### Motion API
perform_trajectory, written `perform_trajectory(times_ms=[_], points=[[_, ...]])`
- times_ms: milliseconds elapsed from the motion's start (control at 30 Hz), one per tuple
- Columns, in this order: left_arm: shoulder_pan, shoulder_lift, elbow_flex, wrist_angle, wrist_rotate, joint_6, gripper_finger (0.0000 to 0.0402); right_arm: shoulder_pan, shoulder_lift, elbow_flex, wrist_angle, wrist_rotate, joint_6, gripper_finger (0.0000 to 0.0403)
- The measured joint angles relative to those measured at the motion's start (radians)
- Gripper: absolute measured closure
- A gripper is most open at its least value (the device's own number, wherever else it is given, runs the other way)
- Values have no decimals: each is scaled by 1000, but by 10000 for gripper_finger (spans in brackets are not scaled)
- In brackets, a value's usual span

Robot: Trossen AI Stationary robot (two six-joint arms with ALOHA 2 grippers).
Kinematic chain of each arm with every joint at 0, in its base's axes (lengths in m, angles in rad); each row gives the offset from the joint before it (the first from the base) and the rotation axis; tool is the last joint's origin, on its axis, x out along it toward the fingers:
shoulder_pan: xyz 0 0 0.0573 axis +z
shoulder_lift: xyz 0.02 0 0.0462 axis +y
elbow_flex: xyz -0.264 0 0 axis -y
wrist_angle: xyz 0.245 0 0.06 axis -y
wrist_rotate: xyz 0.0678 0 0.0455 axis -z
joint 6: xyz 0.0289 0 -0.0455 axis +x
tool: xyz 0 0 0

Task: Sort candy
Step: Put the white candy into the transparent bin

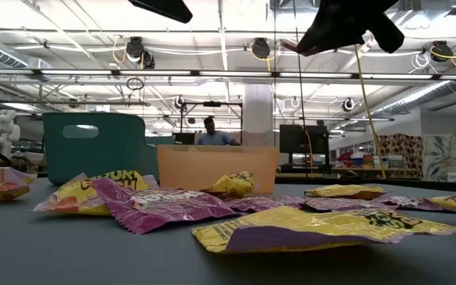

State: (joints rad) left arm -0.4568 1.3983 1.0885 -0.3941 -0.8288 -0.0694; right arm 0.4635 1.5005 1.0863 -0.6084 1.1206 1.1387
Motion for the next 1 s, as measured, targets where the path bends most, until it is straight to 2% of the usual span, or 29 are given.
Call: perform_trajectory(times_ms=[167,300,467,600,700,800,1000], points=[[2,0,0,-21,0,14,235,-22,0,0,6,5,-3,369],[11,0,-22,13,-2,64,235,-68,0,0,8,5,-97,369],[44,0,-71,47,8,86,235,-157,0,-1,87,-8,-433,369],[62,-11,-72,39,9,73,235,-271,0,-1,193,-61,-743,369],[74,-41,-82,3,-17,-27,235,-382,0,-1,273,-166,-906,369],[88,-92,-128,-5,-77,-69,235,-497,0,-1,319,-305,-1004,369],[131,-232,-284,104,-55,-30,235,-704,0,-1,420,-576,-1085,369]])
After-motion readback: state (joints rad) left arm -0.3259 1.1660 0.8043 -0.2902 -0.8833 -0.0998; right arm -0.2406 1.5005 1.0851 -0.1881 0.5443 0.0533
